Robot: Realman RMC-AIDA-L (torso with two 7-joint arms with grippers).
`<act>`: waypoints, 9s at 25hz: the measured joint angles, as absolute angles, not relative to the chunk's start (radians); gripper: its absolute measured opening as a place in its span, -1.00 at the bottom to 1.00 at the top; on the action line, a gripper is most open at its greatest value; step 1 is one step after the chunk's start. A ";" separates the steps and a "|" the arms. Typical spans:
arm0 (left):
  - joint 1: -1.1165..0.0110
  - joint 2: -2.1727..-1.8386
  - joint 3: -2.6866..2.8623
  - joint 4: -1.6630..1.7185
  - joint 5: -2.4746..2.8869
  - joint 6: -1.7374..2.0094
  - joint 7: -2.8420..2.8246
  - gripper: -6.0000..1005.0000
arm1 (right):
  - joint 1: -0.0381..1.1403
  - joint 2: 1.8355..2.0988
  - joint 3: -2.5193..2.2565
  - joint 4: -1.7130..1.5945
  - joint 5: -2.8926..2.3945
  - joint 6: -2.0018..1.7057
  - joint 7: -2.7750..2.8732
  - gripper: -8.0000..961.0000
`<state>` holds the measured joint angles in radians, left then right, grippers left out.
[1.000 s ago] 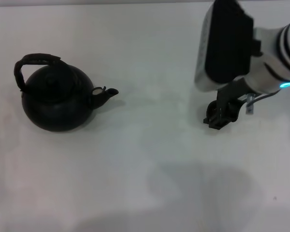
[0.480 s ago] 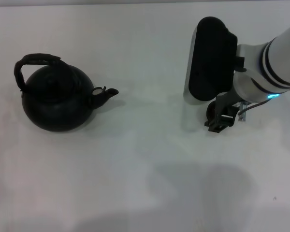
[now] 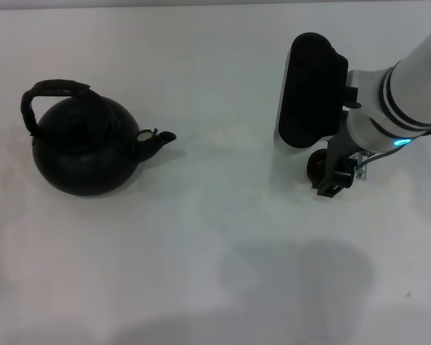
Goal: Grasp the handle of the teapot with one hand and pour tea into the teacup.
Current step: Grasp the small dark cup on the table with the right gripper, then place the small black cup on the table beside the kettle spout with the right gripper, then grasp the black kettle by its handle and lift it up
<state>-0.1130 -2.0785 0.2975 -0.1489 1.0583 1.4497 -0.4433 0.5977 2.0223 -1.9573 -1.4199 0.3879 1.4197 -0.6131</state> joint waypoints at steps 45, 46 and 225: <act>-0.130 -2.077 0.298 -0.147 1.055 1.456 -0.451 0.47 | 0.655 2.025 -1.968 -1.271 0.394 1.379 -0.600 0.51; -0.130 -2.077 0.298 -0.147 1.055 1.456 -0.451 0.47 | 0.657 2.025 -1.968 -1.272 0.396 1.378 -0.600 0.52; -0.148 -2.082 0.302 -0.156 1.118 1.580 -0.468 0.48 | 0.300 1.984 -1.937 -0.888 0.739 -0.484 -0.033 0.79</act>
<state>-0.1485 -2.0817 0.3023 -0.1558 1.1181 1.5798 -0.4679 0.3004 1.9841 -1.9373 -0.8881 0.7395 -0.4842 -0.0327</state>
